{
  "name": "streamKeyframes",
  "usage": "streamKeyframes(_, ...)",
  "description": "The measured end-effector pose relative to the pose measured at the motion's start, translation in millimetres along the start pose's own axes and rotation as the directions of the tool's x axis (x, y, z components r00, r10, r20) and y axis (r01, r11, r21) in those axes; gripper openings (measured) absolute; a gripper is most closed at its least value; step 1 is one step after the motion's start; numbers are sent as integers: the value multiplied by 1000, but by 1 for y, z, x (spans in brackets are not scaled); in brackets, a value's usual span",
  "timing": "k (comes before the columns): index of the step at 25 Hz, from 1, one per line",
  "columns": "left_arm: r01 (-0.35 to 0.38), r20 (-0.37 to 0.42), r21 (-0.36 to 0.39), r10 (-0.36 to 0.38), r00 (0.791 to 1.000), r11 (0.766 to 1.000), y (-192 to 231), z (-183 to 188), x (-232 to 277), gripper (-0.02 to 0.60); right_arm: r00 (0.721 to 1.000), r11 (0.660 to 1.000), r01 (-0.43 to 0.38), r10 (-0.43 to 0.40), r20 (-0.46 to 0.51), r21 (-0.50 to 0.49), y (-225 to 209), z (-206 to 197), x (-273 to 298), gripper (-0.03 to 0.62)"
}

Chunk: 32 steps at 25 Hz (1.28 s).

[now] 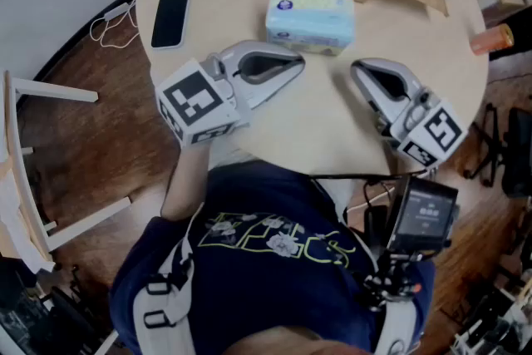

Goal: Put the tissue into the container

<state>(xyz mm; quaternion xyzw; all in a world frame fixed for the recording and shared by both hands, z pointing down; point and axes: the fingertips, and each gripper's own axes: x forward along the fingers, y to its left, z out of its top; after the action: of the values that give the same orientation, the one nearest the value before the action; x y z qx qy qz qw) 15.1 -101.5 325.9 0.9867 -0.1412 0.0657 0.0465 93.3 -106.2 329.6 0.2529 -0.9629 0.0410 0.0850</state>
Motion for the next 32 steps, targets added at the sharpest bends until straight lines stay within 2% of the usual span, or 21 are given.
streamKeyframes(32, -6, -7, 4, 6, 1000, 1000, 3, -2, 1, 3, 1000, 1000, -4, 4, 2, 9, -2, -4, -1, 0)
